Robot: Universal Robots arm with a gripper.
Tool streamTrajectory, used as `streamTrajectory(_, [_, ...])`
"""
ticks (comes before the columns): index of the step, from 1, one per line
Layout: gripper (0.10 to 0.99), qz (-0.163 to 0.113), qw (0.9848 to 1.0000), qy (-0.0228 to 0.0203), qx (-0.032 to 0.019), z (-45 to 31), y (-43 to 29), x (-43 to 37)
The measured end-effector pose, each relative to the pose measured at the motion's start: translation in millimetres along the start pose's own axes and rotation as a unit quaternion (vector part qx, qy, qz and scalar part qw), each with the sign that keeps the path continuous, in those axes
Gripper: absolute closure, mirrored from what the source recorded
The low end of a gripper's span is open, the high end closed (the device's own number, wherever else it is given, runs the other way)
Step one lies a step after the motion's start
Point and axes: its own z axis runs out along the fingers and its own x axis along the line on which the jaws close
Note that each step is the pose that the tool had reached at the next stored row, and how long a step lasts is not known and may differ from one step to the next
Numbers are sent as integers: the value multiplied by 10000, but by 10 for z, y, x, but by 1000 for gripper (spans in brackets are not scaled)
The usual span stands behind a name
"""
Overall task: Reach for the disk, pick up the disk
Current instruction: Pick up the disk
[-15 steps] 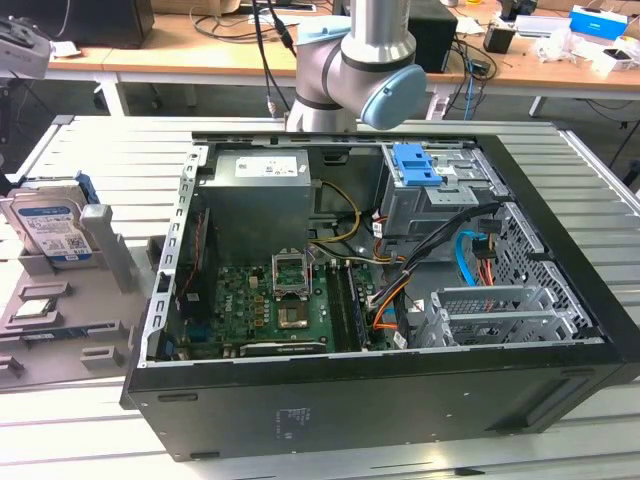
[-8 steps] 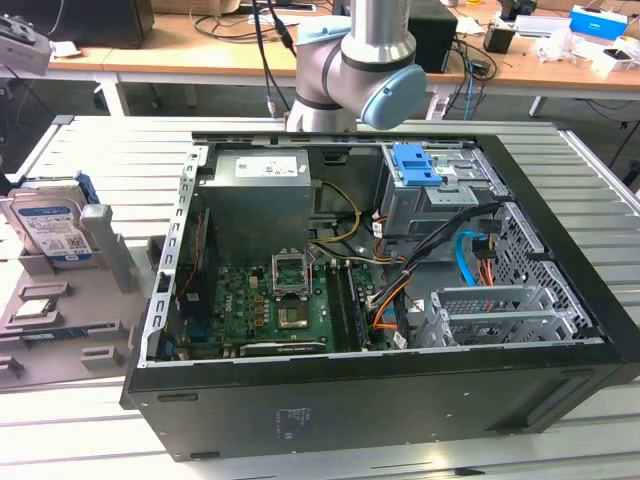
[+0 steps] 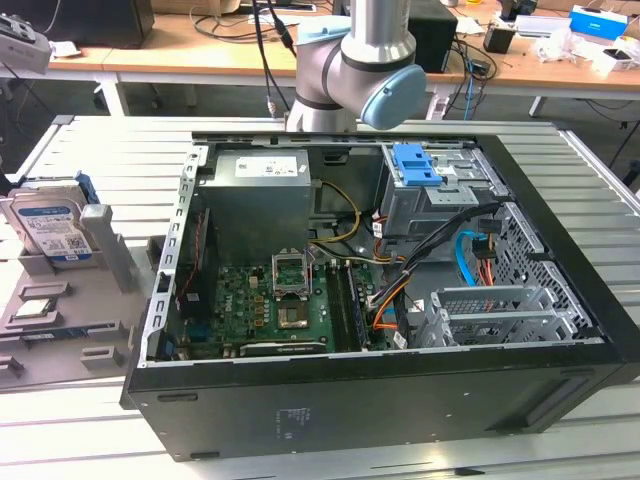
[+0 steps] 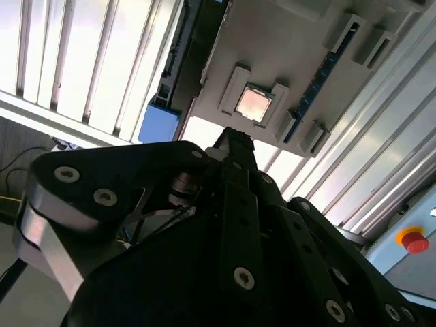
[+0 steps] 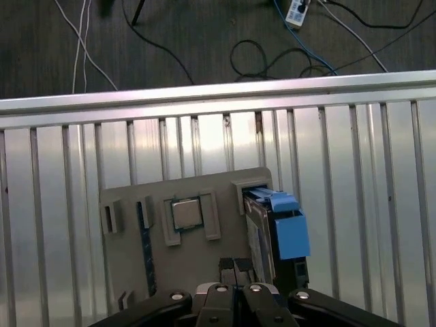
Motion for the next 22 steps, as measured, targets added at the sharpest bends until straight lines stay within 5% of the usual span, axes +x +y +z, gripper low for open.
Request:
streamTrajectory(4, [851,0,10000,0,0,0,0,0])
streamTrajectory(8, [604,-1,10000,0,0,0,0,0])
streamTrajectory(13, [604,-1,10000,0,0,0,2,-36])
streamTrajectory(22, [604,-1,10000,2,0,1,26,-362])
